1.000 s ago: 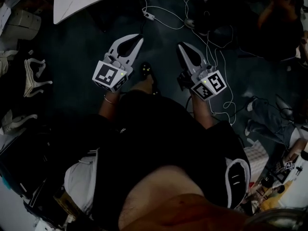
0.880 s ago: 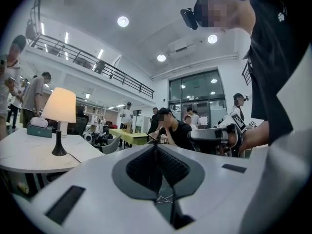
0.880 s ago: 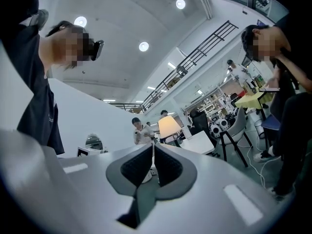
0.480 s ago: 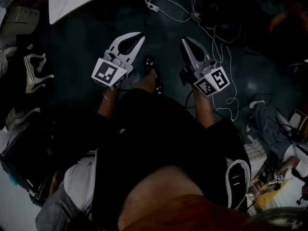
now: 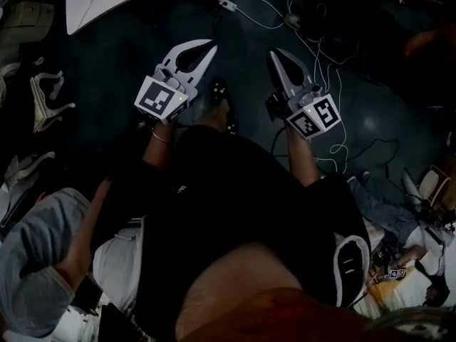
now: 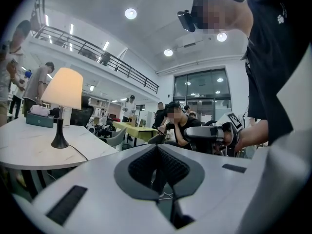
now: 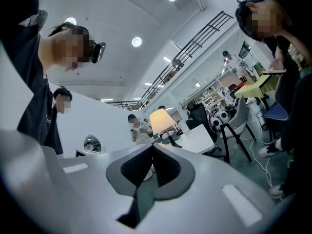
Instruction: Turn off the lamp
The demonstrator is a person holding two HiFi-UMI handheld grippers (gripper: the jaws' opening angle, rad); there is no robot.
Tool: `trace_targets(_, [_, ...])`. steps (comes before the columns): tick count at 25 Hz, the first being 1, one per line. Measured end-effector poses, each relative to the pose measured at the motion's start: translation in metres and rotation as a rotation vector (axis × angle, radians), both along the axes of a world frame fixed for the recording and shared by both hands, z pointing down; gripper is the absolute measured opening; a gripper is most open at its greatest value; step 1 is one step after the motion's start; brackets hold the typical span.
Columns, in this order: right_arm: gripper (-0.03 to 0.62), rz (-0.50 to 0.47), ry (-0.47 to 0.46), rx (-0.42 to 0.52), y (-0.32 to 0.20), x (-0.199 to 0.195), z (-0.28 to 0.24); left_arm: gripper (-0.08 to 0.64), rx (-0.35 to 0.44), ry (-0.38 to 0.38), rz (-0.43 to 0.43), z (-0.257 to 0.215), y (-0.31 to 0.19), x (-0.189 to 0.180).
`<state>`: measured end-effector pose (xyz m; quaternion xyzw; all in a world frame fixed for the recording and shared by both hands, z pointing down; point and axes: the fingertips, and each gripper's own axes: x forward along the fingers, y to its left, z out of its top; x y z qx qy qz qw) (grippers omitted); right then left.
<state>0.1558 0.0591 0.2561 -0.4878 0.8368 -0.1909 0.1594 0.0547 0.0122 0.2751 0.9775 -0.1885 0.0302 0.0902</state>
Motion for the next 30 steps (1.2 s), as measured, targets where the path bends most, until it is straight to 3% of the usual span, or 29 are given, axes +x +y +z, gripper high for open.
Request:
trace_targets(3, [-0.002,-0.001,0.008,0.001,-0.011,0.003,-0.004,0.008,-0.030,0.035,-0.014,-0.009,-0.012,0.009])
trace_targets(10, [-0.002,-0.006,0.032,-0.026,-0.038,0.013,0.000,0.008,0.006,0.031,-0.029,-0.009,-0.043,0.011])
trace_targets(13, [-0.002,-0.024,0.041,-0.026,-0.054,0.006,-0.002,0.008,0.006,0.003,-0.050,0.000,-0.059,0.000])
trace_targets(19, [-0.002,-0.042,0.049,-0.026,-0.072,-0.014,-0.002,0.008,0.020,0.018,-0.094,-0.003,-0.079,-0.021])
trace_targets(30, [-0.002,-0.133,0.088,-0.076,-0.100,-0.042,0.018,0.008,-0.014,0.015,-0.211,0.014,-0.086,-0.060])
